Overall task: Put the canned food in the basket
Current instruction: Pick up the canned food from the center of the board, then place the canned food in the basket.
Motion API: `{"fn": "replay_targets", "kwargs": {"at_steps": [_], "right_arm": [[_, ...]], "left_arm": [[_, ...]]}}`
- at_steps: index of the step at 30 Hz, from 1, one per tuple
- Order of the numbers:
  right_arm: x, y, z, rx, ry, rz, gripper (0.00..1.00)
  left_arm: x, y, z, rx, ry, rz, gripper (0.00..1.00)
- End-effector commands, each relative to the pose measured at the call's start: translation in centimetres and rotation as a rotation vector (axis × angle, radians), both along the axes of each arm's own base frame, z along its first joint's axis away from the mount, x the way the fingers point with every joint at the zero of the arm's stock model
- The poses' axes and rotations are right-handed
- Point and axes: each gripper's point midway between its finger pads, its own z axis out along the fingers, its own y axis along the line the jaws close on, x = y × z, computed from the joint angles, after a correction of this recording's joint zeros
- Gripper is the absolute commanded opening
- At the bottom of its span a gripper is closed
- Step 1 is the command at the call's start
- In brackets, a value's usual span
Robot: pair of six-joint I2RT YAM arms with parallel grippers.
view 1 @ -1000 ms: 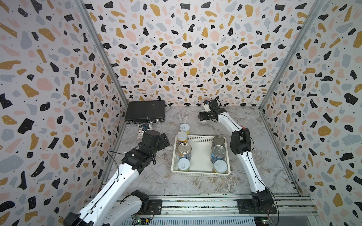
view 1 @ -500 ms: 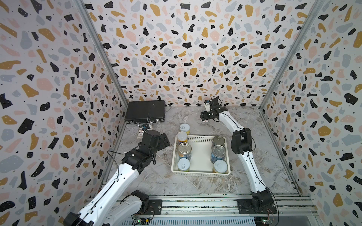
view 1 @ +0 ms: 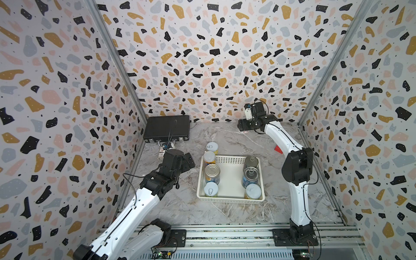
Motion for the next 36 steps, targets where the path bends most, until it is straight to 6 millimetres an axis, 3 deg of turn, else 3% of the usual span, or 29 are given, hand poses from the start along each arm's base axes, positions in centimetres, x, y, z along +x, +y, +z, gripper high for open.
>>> {"fn": "replay_targets", "kwargs": {"at_steps": [1,9,16,20,28,36], "right_arm": [[-2.4,-0.5,4.9,0.032,-0.1,-0.042,0.44],[-9.6,0.3,6.7,-0.053,-0.138,-0.019,0.42],[-16.1,3.2,8.4,-0.037,-0.175,0.067,0.41],[-19.0,4.1,8.4,-0.025,-0.161,0.097,0.4],[-23.3,4.4,5.8,0.031,-0.11,0.146,0.4],[-24.6,4.9,2.3,0.005,-0.031,0.174,0.4]], "left_arm": [[0.3,0.1,0.6,-0.007,-0.043,-0.002,1.0],[0.5,0.4,0.4,0.01,-0.037,0.012,1.0],[0.2,0.6,0.8,-0.002,-0.043,0.013,1.0],[0.1,0.7,1.0,-0.007,-0.055,0.017,1.0],[0.2,0.4,0.7,-0.017,-0.043,0.005,1.0],[0.1,0.4,0.7,-0.02,-0.043,0.005,1.0]]}}
